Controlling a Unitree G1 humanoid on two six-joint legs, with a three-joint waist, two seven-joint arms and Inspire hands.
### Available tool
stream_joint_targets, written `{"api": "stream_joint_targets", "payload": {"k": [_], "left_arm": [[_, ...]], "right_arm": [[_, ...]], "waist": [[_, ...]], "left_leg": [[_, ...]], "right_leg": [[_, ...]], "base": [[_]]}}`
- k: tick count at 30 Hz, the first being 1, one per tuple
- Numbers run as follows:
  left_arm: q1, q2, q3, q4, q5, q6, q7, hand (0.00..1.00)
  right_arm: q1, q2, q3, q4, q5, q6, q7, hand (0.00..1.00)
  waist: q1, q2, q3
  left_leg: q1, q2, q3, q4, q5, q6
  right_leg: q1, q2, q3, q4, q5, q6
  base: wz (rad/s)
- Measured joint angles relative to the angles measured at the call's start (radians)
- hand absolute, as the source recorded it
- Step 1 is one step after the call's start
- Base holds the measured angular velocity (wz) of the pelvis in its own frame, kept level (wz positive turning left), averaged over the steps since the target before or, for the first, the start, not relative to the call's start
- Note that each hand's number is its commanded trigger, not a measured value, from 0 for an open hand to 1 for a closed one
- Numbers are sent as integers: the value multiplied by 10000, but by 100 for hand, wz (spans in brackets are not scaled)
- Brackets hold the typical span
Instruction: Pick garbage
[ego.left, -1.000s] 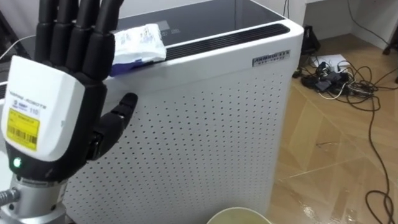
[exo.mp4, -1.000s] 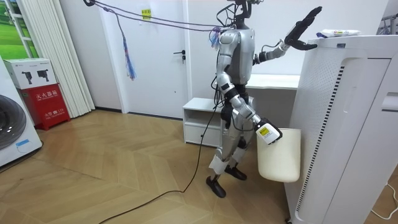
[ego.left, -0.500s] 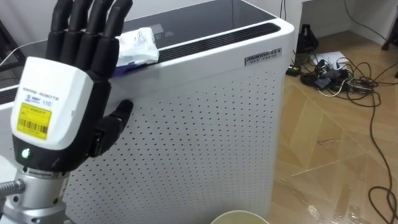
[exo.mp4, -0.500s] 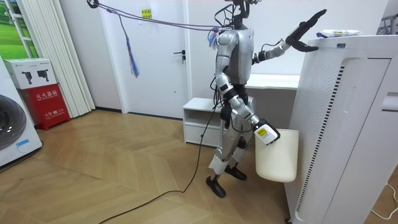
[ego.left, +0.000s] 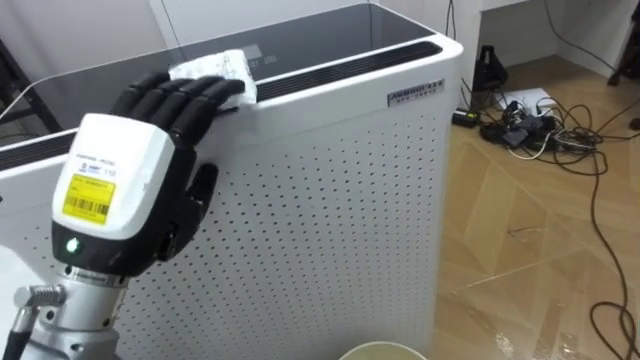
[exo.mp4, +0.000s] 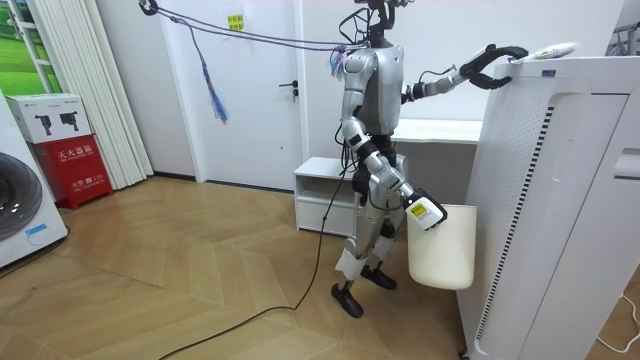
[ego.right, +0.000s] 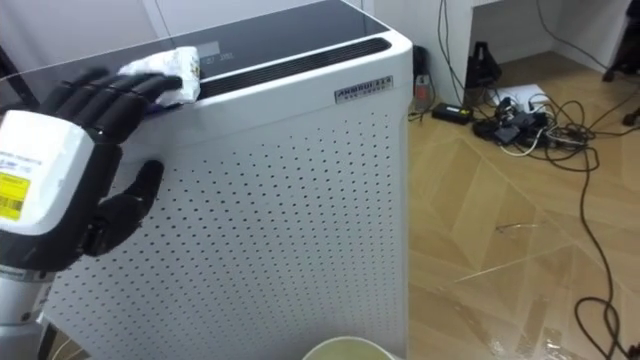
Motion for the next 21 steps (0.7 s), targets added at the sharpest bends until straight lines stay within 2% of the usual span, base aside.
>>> {"api": "stream_joint_targets", "payload": {"k": [5, 8, 21], "left_arm": [[-617, -143, -14, 162, -284, 347, -125, 100], [-738, -148, -9, 158, -342, 507, -166, 100], [-764, -151, -10, 42, -348, 625, -185, 100]], "right_arm": [[-5, -6, -96, -23, 1, 230, -69, 100], [-6, -24, -100, -23, -6, 245, -88, 100], [-25, -23, -104, -54, -6, 521, -122, 100]], "waist": [[5, 50, -19], [0, 57, -25], [9, 47, -28]], "left_leg": [[5, 16, 60, -70, 72, -19], [8, 24, 152, -100, 81, -14], [34, 16, 185, -236, 156, -11]], "right_leg": [[-111, 2, 114, 84, -6, -7], [-160, 7, 230, 85, -10, -14], [-216, -15, 264, 93, -18, -20]], "base": [[-3], [-9], [0]]}}
